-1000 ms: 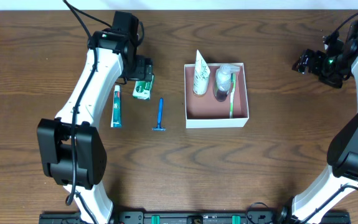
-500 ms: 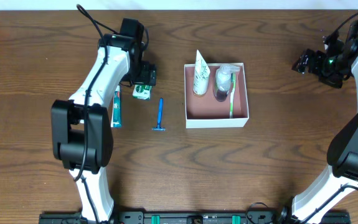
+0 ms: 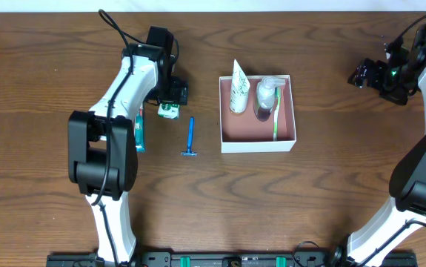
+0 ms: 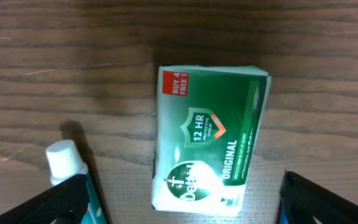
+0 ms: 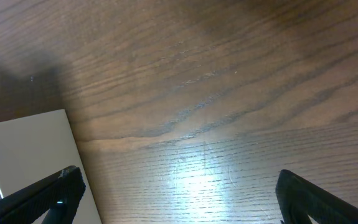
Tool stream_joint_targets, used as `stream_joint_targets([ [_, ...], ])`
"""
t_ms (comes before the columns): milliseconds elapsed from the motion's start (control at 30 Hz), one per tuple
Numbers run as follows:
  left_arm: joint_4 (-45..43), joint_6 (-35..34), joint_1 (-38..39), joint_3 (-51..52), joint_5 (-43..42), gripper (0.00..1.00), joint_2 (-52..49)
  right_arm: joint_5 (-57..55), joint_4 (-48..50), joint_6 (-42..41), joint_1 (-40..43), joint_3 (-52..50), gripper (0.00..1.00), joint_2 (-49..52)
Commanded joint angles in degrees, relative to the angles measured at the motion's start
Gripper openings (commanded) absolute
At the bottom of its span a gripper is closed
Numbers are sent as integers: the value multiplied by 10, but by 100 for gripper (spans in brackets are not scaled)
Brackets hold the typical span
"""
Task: Pack container
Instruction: 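Lower the left gripper around the soap box and close on it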
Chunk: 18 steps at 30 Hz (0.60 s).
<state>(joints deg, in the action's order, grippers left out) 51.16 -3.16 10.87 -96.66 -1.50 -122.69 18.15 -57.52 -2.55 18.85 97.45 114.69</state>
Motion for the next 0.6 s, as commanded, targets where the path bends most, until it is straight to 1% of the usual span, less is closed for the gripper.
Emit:
stream_joint_targets([
  [0, 1, 3, -4, -4, -7, 98, -17, 0, 1, 5, 3, 11, 99, -1],
  [567, -19, 5, -4, 25, -6, 98, -17, 0, 1, 5, 3, 11, 99, -1],
])
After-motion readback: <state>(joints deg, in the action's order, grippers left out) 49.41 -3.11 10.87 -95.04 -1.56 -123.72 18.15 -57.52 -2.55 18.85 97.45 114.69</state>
